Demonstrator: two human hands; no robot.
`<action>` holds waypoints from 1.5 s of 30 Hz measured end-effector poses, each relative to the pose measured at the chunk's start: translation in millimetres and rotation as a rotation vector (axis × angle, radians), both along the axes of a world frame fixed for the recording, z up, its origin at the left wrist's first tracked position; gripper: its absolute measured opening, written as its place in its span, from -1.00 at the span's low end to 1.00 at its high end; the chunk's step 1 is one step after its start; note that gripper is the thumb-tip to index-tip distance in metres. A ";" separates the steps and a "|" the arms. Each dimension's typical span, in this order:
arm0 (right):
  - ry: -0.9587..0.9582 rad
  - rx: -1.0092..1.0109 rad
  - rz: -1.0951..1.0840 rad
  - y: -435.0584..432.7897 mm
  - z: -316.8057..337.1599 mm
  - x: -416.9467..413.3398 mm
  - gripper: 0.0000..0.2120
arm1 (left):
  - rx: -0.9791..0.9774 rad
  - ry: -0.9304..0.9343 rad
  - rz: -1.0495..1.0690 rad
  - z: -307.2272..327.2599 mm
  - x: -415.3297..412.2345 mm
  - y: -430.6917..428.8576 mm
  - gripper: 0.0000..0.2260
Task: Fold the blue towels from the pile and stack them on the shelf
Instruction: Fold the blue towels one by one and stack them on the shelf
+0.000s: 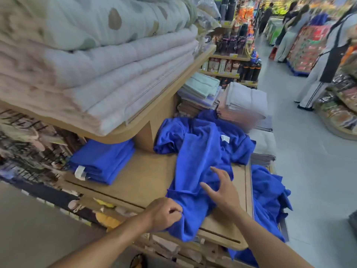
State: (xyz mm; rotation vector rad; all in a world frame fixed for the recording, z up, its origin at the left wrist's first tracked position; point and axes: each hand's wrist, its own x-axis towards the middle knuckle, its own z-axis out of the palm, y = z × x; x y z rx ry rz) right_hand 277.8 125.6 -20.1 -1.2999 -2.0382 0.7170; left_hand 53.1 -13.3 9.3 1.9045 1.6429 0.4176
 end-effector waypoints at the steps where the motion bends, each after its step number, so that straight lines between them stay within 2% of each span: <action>1: -0.163 0.086 0.081 -2.2 -2.5 0.5 -0.45 | 0.009 0.006 0.015 0.3 1.9 0.0 -0.77; 3: -0.286 0.107 0.156 -1.9 -1.6 2.6 -0.56 | 0.008 -0.004 0.053 3.2 1.7 -1.8 -0.78; 6: -0.126 0.017 0.184 5.1 16.9 14.0 -0.89 | 0.059 -0.049 0.123 5.0 -6.0 -9.0 -0.74; 9: 0.112 0.081 0.025 21.5 50.7 45.6 -0.72 | 0.111 -0.159 0.201 10.7 -21.4 -16.8 -0.72; 11: 0.110 0.099 -0.094 33.5 75.3 70.3 -0.71 | 0.052 -0.204 0.208 15.6 -31.0 -21.9 -0.73; 13: -0.027 0.031 -0.126 42.7 94.6 92.3 -0.71 | 0.045 -0.112 0.194 17.9 -33.2 -26.2 -0.77; 16: -0.412 -0.046 -0.097 33.2 107.8 104.8 -0.79 | 0.098 0.035 0.258 18.4 -24.6 -22.9 -0.81; 18: -0.420 0.094 -0.079 11.9 105.4 92.3 -0.75 | 0.070 -0.002 0.276 16.4 -15.8 -11.6 -0.84; 20: -0.334 0.223 0.145 -15.9 98.0 66.7 -0.74 | 0.047 -0.017 0.246 9.6 -5.1 3.5 -0.77; 23: -0.400 0.294 0.517 -38.5 76.2 20.9 -0.57 | 0.072 0.180 0.275 0.5 13.2 26.7 -0.57; 25: -0.549 0.246 0.524 -39.9 61.0 -2.4 -0.39 | 0.058 0.285 0.299 -0.3 26.2 37.8 -0.48; 27: -0.749 0.200 0.427 -34.2 55.0 -15.6 -0.36 | 0.101 0.230 0.317 0.7 37.9 43.6 -0.66; 29: -0.833 0.247 0.361 -30.7 65.3 -18.3 -0.63 | 0.157 -0.116 0.372 5.4 44.4 42.1 -0.87; 30: -0.718 0.265 0.331 -31.7 72.8 -15.7 -0.78 | 0.165 -0.348 0.380 11.0 46.6 37.9 -0.88; 31: -0.532 0.235 0.313 -34.5 81.1 -11.4 -0.82 | 0.197 -0.538 0.367 16.5 46.9 32.4 -0.88; 32: -0.333 0.172 0.297 -39.1 90.7 -7.3 -0.79 | 0.256 -0.636 0.328 22.9 45.3 26.4 -0.88; 34: 0.032 0.050 0.276 -53.4 111.3 0.1 -0.72 | 0.300 -0.664 0.205 34.7 41.6 13.2 -0.83; 36: 0.230 -0.028 0.291 -64.8 129.0 7.3 -0.71 | 0.285 -0.631 0.124 40.8 39.5 2.6 -0.86; 38: 0.124 -0.126 0.312 -64.6 139.7 17.6 -0.72 | 0.284 -0.678 0.151 44.6 37.2 -4.8 -0.90; 41: -0.331 -0.266 0.362 -54.5 132.7 38.1 -0.77 | 0.252 -0.833 0.194 50.3 30.3 -11.0 -0.92; 42: -0.388 -0.284 0.401 -55.5 126.5 41.2 -0.82 | 0.198 -0.837 0.185 51.3 29.9 -11.7 -0.92; 43: -0.336 -0.321 0.452 -60.0 119.8 40.4 -0.88 | 0.132 -0.806 0.171 52.5 31.6 -12.1 -0.93; 45: -0.033 -0.473 0.523 -76.2 108.6 28.1 -0.77 | 0.028 -0.678 0.122 52.8 36.2 -12.3 -0.94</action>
